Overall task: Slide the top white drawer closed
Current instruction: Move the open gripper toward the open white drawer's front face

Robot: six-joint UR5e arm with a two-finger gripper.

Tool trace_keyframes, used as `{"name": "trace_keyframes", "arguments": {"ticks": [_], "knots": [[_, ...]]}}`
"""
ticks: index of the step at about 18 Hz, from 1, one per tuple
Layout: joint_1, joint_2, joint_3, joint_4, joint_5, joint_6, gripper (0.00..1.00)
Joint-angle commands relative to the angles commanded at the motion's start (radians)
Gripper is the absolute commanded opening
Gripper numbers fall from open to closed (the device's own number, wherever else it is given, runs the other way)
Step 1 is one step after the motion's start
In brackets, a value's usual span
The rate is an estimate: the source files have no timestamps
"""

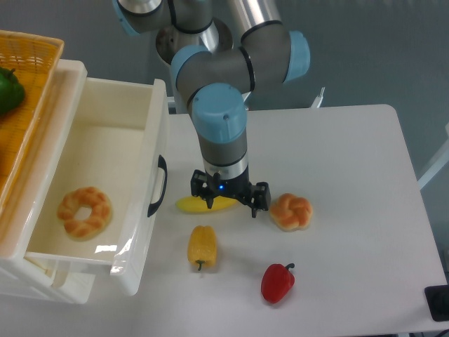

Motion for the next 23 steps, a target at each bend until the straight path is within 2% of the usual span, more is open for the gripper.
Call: {"name": "trace_keyframes", "arguments": {"ticks": [11, 14, 23], "knots": [[0.029, -0.052, -0.003, -0.014, -0.123, -0.026, 1.00], [0.055, -0.067, 0.000, -0.021, -0.215, -0.029, 1.00], [0.057, -0.057, -0.006, -0.066, -0.259, -0.029, 1.00]]}}
